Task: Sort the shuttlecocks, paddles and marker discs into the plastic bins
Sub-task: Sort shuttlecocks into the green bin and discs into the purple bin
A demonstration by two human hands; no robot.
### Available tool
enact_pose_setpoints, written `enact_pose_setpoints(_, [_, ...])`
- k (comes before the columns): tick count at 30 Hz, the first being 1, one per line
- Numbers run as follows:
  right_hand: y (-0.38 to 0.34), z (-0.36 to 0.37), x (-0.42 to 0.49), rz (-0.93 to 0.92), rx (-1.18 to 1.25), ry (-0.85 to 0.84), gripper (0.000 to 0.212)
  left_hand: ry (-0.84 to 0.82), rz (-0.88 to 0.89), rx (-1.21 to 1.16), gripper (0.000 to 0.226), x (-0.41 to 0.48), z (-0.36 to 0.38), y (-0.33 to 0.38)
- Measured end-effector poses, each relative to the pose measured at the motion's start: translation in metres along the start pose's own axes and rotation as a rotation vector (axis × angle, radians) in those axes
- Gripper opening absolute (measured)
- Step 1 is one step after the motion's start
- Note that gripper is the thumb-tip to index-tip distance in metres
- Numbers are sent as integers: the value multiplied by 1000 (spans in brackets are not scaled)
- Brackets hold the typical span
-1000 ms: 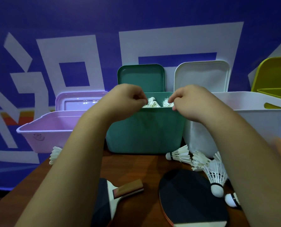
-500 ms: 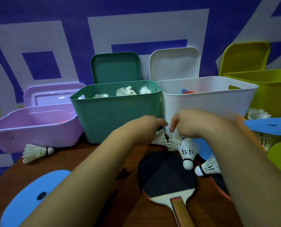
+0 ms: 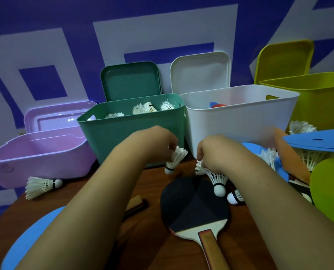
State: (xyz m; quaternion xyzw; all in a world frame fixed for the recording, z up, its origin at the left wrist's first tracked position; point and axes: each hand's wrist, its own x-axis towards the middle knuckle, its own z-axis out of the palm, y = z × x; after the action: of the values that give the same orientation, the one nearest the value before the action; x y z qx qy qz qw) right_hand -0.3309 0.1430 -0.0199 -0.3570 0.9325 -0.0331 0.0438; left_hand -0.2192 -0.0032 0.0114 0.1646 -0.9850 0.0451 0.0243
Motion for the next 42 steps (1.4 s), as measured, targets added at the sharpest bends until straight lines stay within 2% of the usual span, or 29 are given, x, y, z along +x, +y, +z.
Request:
enact_pose_setpoints(4, [1, 3, 0, -22, -89, -104, 49, 38, -10, -116, 12, -22, -34, -15])
enact_pose_setpoints(6, [-1, 4, 0, -23, -98, -126, 51, 91, -17, -182, 10, -35, -52, -23])
enact_pose_setpoints(9, [-2, 4, 0, -12, -88, -78, 38, 222, -28, -349, 10, -52, -73, -37])
enact_pose_setpoints(13, [0, 6, -2, -35, -25, 112, 14, 550, -94, -558, 11, -58, -82, -57])
enact_pose_setpoints(15, [-2, 7, -4, -83, 80, 217, 7, 643, -132, -609, 14, -51, -77, -61])
enact_pose_setpoints(17, [-5, 8, -6, -174, 173, 306, 3, 610, -162, -583, 31, -43, -66, -64])
enact_pose_setpoints(20, [-9, 8, -11, -314, 317, 384, 7, 569, -276, -572, 51, -34, -57, -74])
enact_pose_setpoints(23, [-14, 2, -17, -406, 469, 478, 10, 573, -378, -582, 43, -33, -57, -82])
enact_pose_setpoints(25, [-18, -4, -23, -461, 591, 578, 9, 512, -349, -511, 33, -35, -58, -83])
enact_pose_setpoints(28, [-26, -16, -29, -520, 762, 844, 7, 418, -303, -456, 25, -39, -57, -83])
enact_pose_setpoints(32, [-41, -46, -21, -488, 867, 1052, 7, 366, -271, -421, 23, -40, -57, -83])
enact_pose_setpoints(35, [-48, -61, 6, -446, 744, 1018, 9, 347, -262, -406, 22, -40, -57, -84])
enact_pose_setpoints(38, [-49, -62, 21, -293, 529, 775, 30, 358, -250, -398, 22, -41, -60, -82])
enact_pose_setpoints(42, [-36, -50, 5, -315, 572, 828, 28, 445, -184, -449, 22, -47, -70, -71])
